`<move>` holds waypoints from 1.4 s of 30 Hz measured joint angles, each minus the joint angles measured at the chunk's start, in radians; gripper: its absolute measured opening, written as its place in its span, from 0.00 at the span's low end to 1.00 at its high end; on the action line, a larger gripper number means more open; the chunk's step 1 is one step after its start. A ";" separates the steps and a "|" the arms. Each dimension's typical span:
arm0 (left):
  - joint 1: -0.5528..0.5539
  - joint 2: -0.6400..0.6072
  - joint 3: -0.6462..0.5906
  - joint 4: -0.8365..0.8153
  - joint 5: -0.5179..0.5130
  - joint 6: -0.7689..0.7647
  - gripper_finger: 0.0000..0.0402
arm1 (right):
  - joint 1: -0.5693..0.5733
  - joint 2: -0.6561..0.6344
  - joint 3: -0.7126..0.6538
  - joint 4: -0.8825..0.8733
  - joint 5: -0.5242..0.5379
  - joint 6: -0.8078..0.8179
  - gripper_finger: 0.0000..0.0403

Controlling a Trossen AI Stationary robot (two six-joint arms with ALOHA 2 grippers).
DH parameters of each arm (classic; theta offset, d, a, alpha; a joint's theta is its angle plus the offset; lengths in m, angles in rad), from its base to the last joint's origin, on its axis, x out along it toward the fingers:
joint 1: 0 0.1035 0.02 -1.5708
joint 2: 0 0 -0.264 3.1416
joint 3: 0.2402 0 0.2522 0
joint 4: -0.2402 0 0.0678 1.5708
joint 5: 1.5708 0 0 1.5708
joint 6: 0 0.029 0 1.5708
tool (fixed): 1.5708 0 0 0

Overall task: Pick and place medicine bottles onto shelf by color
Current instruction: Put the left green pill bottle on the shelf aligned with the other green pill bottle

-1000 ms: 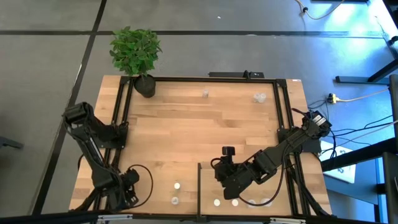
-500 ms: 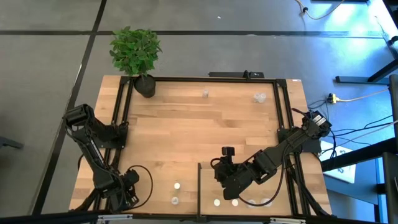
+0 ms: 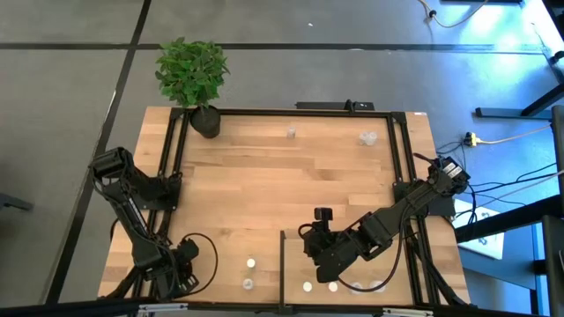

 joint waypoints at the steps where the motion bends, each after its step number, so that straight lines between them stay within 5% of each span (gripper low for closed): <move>1: 0.001 0.000 0.000 0.000 0.000 0.000 0.22 | 0.000 0.000 0.000 0.000 0.000 0.000 0.52; 8: 0.048 0.001 0.037 -0.043 -0.004 0.034 0.22 | 0.000 0.000 0.000 0.000 0.000 0.002 0.52; 16: 0.171 0.001 0.217 -0.299 -0.033 0.209 0.22 | 0.000 0.000 0.000 0.000 0.000 0.000 0.52; 32: 0.623 0.001 0.348 -0.362 -0.054 0.853 0.22 | -0.002 0.000 0.000 0.006 0.009 -0.087 0.52; 42: 0.933 0.001 0.348 -0.292 -0.057 1.255 0.22 | -0.001 0.000 0.000 0.034 0.345 -0.112 0.52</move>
